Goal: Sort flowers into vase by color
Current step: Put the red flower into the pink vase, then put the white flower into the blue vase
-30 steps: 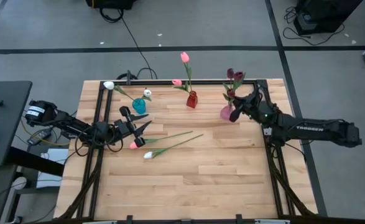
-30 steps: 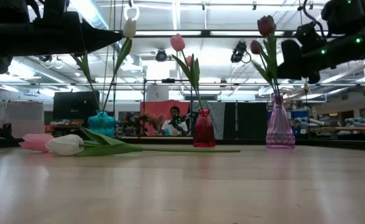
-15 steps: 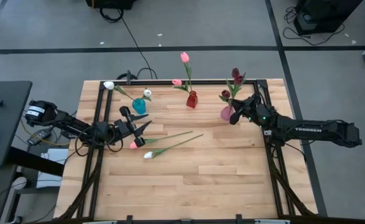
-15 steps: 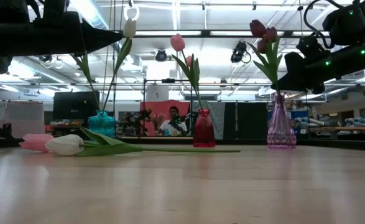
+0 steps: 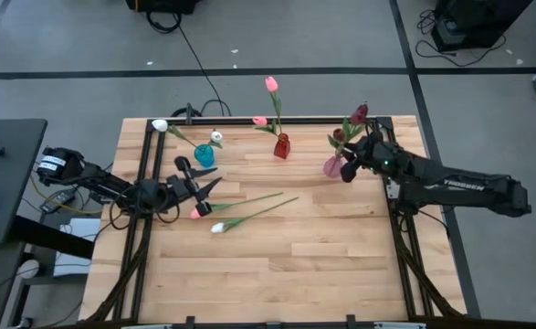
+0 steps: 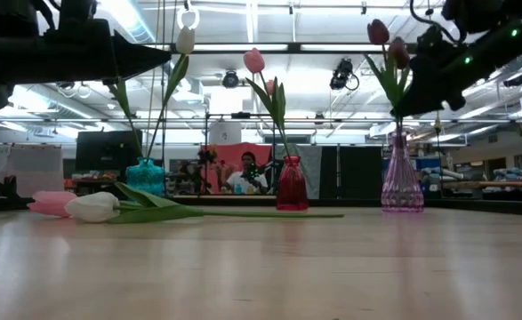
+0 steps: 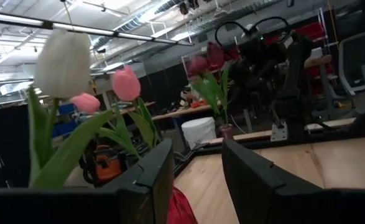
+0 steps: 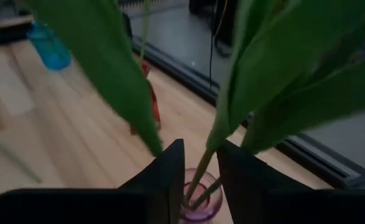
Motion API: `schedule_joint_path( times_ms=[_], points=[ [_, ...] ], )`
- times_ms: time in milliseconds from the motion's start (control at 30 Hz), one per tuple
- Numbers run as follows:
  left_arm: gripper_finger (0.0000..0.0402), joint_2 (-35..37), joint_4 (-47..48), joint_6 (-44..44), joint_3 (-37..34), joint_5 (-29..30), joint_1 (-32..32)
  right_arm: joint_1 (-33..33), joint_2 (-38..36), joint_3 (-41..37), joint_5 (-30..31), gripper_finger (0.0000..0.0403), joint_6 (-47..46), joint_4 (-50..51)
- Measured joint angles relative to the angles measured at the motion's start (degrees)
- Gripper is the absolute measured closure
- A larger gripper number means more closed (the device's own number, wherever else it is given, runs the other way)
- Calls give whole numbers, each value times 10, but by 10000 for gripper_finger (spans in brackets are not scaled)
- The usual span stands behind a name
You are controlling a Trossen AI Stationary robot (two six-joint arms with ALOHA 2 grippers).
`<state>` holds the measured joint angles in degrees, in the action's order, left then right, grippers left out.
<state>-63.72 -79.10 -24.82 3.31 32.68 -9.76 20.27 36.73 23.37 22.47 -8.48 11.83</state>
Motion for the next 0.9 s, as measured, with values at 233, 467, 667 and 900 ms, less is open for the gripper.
schedule_joint_path(
  times_ms=[233, 467, 667, 900],
  points=[
    [259, 0, -13, 0, -6, 11, 0, -20, -4, 62, -8, 294, -32, 134],
    [259, 0, -7, 29, -6, 11, 0, -42, -4, 97, -25, 295, -66, 225],
    [259, 0, -4, 31, -6, 11, 0, -81, -2, 133, -86, 295, -135, 281],
    [259, 0, 17, 46, -6, 11, 0, -207, 79, 133, -77, 295, -175, 237]
  ],
)
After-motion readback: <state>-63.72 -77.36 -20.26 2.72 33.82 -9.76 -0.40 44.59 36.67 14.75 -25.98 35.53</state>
